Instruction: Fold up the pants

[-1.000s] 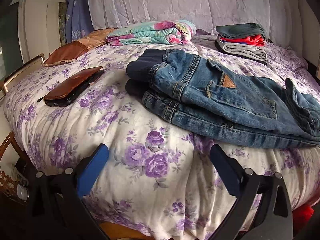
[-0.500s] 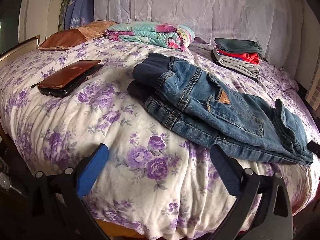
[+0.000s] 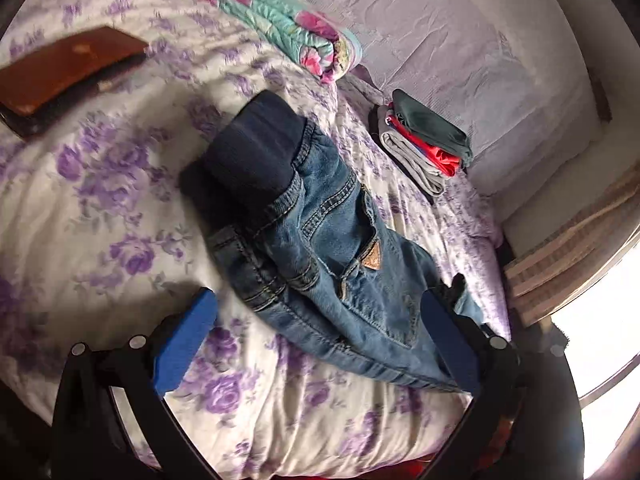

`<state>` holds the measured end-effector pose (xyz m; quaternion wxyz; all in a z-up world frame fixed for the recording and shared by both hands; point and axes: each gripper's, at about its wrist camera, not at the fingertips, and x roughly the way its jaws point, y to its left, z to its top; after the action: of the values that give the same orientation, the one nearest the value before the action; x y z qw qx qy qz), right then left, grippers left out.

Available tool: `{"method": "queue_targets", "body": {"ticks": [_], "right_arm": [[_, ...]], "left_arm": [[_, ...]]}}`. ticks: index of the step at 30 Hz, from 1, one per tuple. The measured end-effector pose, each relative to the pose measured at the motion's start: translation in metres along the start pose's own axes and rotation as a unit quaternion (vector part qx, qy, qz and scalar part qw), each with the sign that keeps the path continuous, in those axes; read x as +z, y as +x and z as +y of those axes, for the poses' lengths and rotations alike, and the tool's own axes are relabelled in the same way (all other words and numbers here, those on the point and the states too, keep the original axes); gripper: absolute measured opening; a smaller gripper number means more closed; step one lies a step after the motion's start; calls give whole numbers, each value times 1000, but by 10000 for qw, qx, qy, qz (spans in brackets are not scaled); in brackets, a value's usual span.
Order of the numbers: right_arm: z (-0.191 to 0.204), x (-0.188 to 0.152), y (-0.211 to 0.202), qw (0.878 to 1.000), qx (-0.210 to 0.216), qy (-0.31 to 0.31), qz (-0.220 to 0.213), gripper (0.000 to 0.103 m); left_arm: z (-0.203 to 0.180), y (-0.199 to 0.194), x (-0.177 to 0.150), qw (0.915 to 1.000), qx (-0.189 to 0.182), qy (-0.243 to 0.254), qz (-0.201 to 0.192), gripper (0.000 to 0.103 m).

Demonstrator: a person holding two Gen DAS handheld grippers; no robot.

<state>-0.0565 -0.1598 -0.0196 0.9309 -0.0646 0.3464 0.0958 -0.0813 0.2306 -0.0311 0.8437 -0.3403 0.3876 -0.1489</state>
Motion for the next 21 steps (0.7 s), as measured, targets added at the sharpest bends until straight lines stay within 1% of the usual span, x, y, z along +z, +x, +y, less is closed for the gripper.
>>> {"method": "queue_targets", "body": {"ticks": [1, 2, 4, 6, 8, 11, 14, 16, 18, 19, 20, 21], "right_arm": [[4, -6, 8, 9998, -126, -110, -58, 100], [4, -4, 5, 9998, -119, -97, -86, 100], [-3, -7, -2, 9996, 106, 58, -246, 100], [-11, -9, -1, 9989, 325, 233, -239, 100], [-14, -10, -2, 9984, 407, 293, -273, 100], [-12, -12, 0, 9987, 356, 249, -282, 100], [-12, -12, -1, 9981, 417, 306, -321, 99], [-17, -13, -12, 9964, 329, 533, -568, 99], [-20, -15, -32, 9921, 235, 708, -1012, 99], [-20, -16, -37, 9915, 134, 709, -1087, 99], [-18, -15, -34, 9935, -103, 607, -957, 99], [-13, -16, -22, 9968, -337, 387, -614, 100]], "left_arm": [[2, 4, 5, 9999, -16, -111, -1, 98], [1, 5, 7, 9999, -54, -150, -19, 98], [3, 10, 13, 9996, -88, -270, -2, 98], [2, 13, 18, 9995, -42, -321, -64, 98], [-1, 18, 21, 9995, 75, -259, -161, 98], [1, 19, 27, 9992, 120, -167, -357, 98], [7, 17, 30, 9982, -21, -247, -545, 98], [7, 16, 30, 9978, -11, -269, -602, 96], [7, 15, 29, 9976, 158, -194, -642, 86], [8, 15, 28, 9972, 297, -163, -667, 74], [9, 15, 27, 9967, 416, -164, -685, 65], [12, 15, 28, 9963, 459, -180, -697, 61]]}}
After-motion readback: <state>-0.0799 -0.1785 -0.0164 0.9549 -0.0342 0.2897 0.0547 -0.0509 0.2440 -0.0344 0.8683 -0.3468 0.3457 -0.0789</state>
